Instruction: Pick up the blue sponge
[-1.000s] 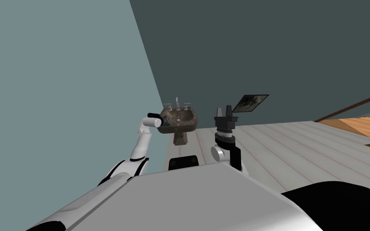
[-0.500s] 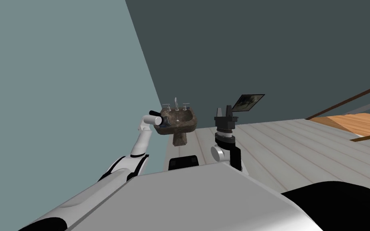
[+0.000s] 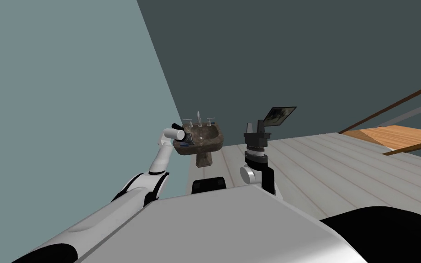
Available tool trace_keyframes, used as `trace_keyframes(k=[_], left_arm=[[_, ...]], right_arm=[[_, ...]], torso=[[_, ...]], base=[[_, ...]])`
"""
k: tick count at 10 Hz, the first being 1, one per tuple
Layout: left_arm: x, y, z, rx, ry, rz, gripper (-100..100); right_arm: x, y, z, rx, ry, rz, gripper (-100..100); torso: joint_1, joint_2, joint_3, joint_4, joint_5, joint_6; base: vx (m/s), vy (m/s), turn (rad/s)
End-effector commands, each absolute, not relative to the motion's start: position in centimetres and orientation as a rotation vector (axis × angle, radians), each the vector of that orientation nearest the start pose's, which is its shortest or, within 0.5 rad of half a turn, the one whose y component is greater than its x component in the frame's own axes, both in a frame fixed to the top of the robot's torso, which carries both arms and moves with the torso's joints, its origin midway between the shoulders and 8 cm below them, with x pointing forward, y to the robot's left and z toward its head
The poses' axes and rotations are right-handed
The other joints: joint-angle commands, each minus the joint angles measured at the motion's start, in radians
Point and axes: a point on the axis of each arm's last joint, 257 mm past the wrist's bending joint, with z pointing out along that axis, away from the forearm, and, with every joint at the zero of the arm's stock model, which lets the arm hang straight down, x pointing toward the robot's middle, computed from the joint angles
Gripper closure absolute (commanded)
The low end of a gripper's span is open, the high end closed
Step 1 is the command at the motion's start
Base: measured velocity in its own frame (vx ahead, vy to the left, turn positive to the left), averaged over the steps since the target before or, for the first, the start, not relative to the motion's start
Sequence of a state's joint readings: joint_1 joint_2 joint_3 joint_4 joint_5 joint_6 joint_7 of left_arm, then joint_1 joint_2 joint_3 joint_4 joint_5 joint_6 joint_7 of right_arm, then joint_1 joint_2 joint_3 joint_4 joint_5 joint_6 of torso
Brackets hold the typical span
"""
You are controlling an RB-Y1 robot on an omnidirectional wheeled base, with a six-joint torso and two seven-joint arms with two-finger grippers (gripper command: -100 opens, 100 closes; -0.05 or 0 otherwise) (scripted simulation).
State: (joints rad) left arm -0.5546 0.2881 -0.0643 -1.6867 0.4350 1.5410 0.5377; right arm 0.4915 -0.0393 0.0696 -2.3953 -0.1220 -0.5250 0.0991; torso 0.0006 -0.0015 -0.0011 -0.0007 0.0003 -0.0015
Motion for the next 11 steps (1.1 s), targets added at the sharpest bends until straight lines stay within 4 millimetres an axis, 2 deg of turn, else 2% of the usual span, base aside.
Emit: trace_keyframes(k=[1,11], left_arm=[[52.7,16.2,-21.8,-2.206,1.808,-0.817,-100],[49.1,18.8,-22.8,-2.317,1.884,-0.458,-100]], right_arm=[[31.5,-26.2,7.9,0.567,0.492,1.396,0],[31.5,-26.2,7.9,0.567,0.492,1.396,0]], torso=[[0.0,0.0,0.0,0.0,0.0,0.0],[0.001,-0.001,0.0,0.0,0.0,0.0]], base=[[0.025,0.019,-0.073],[0.03,0.021,-0.048]])
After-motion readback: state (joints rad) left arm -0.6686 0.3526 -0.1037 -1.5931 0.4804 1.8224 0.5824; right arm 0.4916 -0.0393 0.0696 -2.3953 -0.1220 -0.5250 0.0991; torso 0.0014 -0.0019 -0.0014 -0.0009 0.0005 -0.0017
